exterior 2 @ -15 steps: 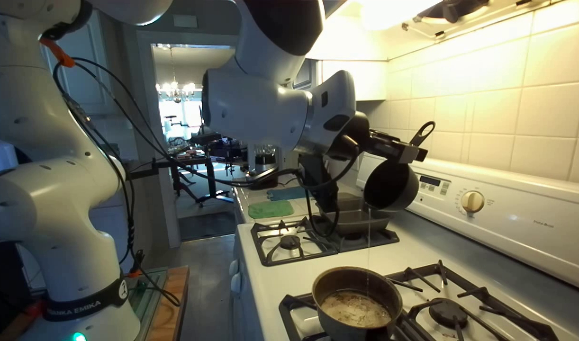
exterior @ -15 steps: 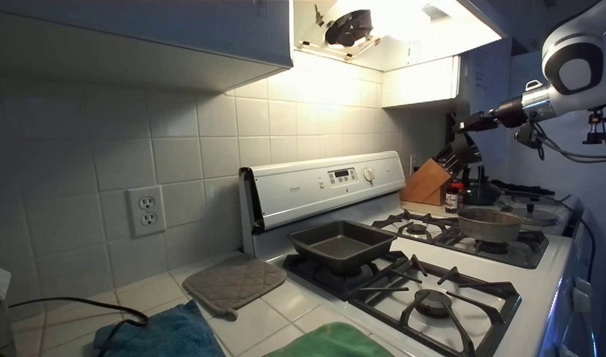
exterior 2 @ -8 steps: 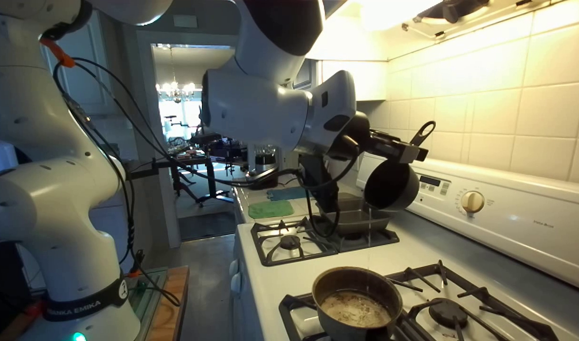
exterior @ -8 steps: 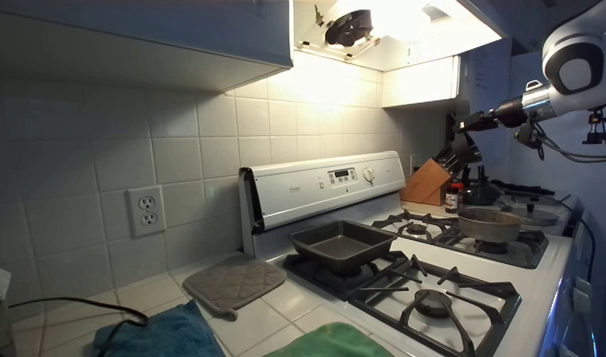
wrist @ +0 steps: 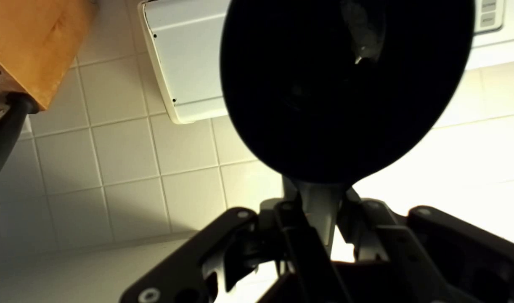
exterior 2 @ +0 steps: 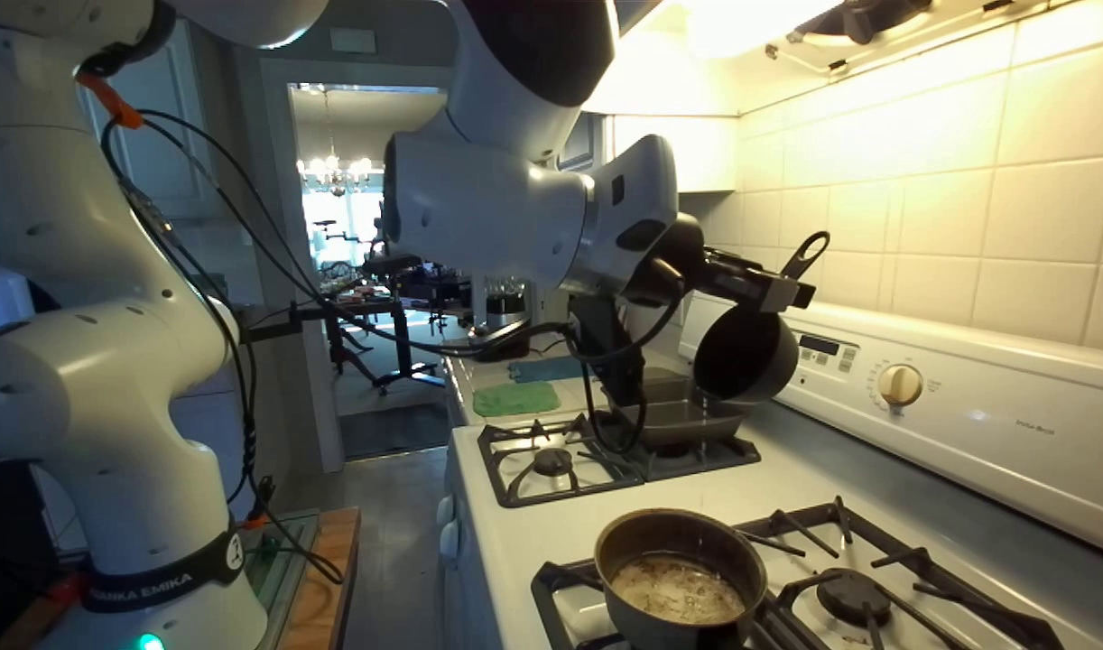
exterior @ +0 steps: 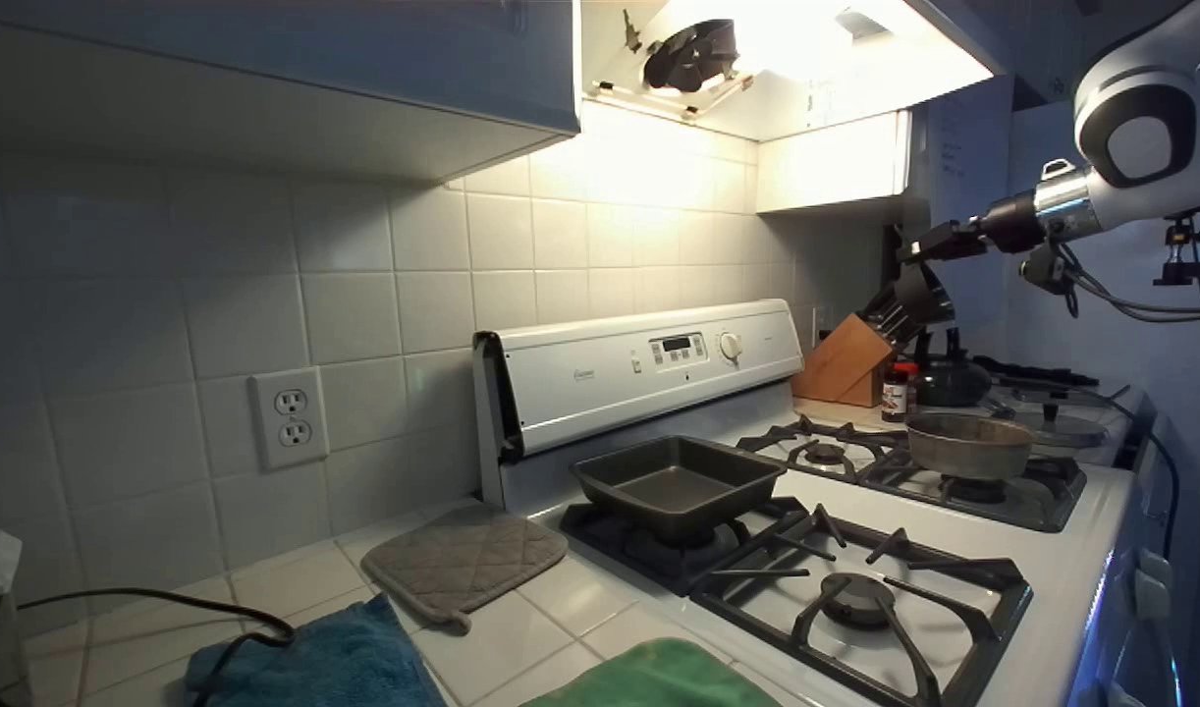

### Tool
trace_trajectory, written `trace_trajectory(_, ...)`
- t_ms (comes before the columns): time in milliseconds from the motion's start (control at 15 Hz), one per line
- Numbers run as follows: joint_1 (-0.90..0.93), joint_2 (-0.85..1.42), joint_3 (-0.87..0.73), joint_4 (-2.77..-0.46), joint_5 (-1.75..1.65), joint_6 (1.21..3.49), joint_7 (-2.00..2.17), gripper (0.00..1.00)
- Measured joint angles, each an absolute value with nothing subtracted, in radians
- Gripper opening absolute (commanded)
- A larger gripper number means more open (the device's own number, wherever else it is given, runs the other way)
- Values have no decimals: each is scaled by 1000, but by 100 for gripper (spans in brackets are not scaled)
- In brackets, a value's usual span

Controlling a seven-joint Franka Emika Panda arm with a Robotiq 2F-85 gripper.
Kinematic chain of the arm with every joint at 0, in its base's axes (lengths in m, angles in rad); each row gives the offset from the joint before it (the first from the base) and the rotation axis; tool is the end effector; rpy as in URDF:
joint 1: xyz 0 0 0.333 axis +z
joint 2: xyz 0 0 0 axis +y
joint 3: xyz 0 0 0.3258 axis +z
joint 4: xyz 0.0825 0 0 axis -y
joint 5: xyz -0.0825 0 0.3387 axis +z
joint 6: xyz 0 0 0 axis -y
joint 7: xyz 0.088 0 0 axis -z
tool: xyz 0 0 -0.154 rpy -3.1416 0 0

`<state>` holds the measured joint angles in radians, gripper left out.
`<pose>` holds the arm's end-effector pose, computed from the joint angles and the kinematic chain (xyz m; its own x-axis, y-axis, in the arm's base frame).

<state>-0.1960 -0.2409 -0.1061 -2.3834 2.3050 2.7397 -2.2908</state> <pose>0.4463 -0.1567 0.4472 0.2700 -0.1640 0.9488 -0.0308 -0.9864 -0.1617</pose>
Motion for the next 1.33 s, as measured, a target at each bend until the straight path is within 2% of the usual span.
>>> trace_trajectory(600, -196, -240, -106, -2388, 2300, 2762, -2291, 6)
trace_trajectory(1333, -147, -158, -94, -2362, 2073, 2986, -2127, 6)
